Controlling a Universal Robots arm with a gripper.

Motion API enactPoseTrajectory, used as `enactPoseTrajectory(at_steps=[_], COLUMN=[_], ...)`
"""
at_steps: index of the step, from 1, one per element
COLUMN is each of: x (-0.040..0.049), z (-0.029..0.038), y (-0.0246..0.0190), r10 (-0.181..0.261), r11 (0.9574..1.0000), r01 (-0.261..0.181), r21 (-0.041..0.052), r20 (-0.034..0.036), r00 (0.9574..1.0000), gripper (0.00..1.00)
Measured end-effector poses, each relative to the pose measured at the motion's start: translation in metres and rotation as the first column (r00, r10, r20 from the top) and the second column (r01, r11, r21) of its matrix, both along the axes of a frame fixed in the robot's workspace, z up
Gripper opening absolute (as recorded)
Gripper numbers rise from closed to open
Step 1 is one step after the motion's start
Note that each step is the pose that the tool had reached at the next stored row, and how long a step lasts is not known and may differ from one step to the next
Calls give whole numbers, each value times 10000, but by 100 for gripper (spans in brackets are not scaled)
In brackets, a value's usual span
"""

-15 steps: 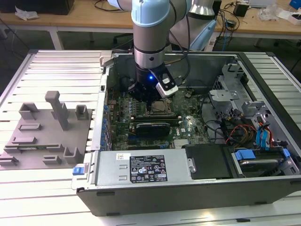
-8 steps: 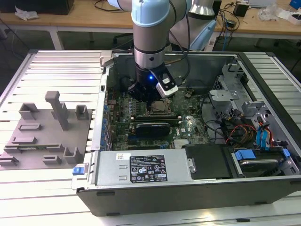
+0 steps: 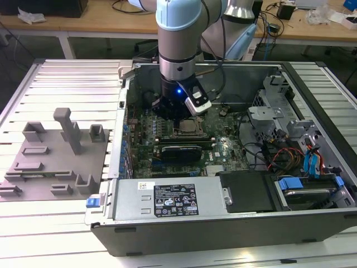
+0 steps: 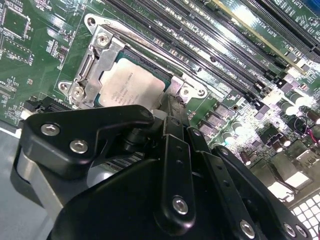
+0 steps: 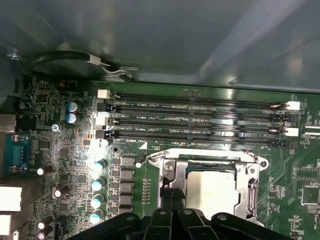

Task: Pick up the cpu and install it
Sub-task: 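Close the cpu cover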

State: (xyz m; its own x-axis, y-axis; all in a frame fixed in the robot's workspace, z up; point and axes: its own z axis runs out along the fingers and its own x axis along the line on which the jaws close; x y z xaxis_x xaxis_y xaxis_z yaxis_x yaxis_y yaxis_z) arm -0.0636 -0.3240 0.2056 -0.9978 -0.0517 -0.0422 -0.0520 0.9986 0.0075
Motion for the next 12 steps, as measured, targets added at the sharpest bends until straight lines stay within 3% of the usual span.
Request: enactPoseTrajectory(at_steps=[8, 10, 12], x=[0, 1, 1], z=[56, 88, 162], y=[0, 0, 0], r10=[0, 0, 0], r11=[10000, 10000, 10000], r01=[0, 0, 0], r21=[-1, -1, -6], r20=[0, 0, 0], r00=[10000, 10000, 10000], gripper=[11, 11, 11])
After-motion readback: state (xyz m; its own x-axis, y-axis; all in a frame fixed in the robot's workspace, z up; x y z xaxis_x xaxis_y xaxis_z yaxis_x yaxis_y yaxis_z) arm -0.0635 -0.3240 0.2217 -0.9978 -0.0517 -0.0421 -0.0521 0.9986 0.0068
